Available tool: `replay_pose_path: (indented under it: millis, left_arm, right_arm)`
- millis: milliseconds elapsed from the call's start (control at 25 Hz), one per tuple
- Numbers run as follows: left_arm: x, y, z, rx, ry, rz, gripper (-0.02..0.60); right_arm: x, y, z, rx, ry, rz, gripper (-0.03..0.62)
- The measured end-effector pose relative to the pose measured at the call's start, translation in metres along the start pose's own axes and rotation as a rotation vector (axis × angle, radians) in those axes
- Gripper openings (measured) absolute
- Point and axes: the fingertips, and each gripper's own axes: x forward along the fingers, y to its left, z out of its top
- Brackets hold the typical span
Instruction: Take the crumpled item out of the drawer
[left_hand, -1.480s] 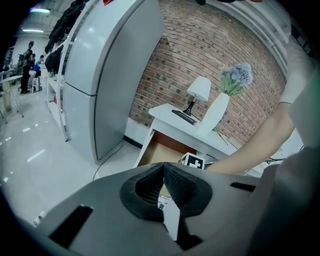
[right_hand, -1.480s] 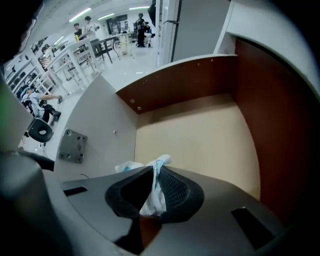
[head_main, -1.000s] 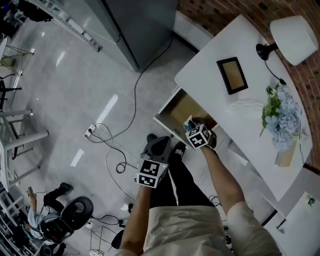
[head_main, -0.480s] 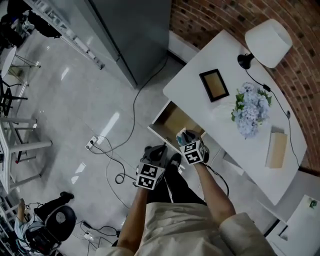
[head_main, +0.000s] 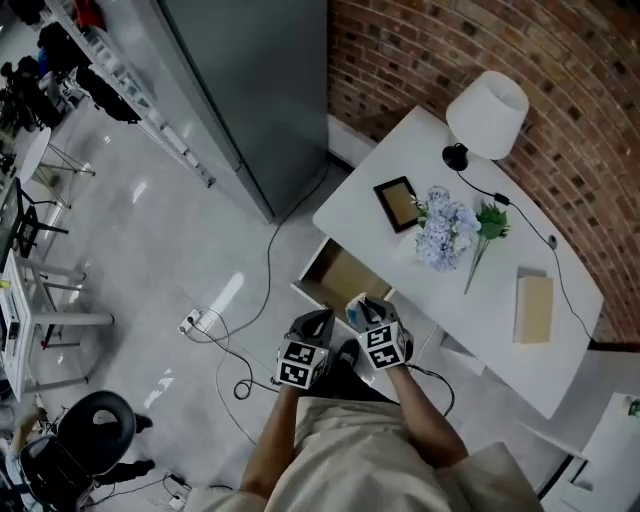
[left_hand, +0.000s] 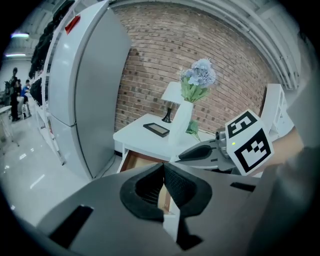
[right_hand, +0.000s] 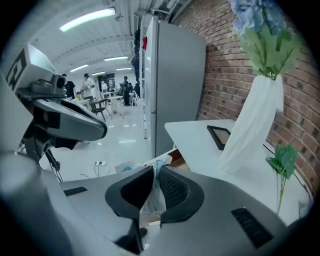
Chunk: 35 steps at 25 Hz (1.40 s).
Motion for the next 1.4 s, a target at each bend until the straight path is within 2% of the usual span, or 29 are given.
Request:
replay_pose_path:
  millis: [160, 400, 760, 1040, 1400]
  left_arm:
    - [0.000, -0.010, 0.027, 0.022, -0.046, -0.008, 0.017]
    - [-0.013, -0.032, 0.037, 0.080, -0.050, -0.037, 0.017]
    - [-0.027, -0.020, 0.022, 0.069, -0.014, 0.000, 0.017]
    - [-0.030, -0.021, 0.019, 0.069, -0.008, -0.009, 0.017]
    - [-0.028, -0.026, 0.016, 0.070, -0.005, -0.025, 0.017]
  right_arm:
    - [-0.033, -0.005, 0.016, -0.004, -0.055, -0.001, 0.067]
    - [-0.079, -0.008, 0.014, 0.098, -0.134, -0.003, 0.067]
    - [-0.081, -0.009, 0.005, 0.149, -0.160, 0.046, 0.067]
    - [-0.082, -0.002, 0.014, 0.177, -0.206, 0.064, 0.067]
    - [-0.085, -0.004, 0.007, 0.196, -0.199, 0.060, 0.067]
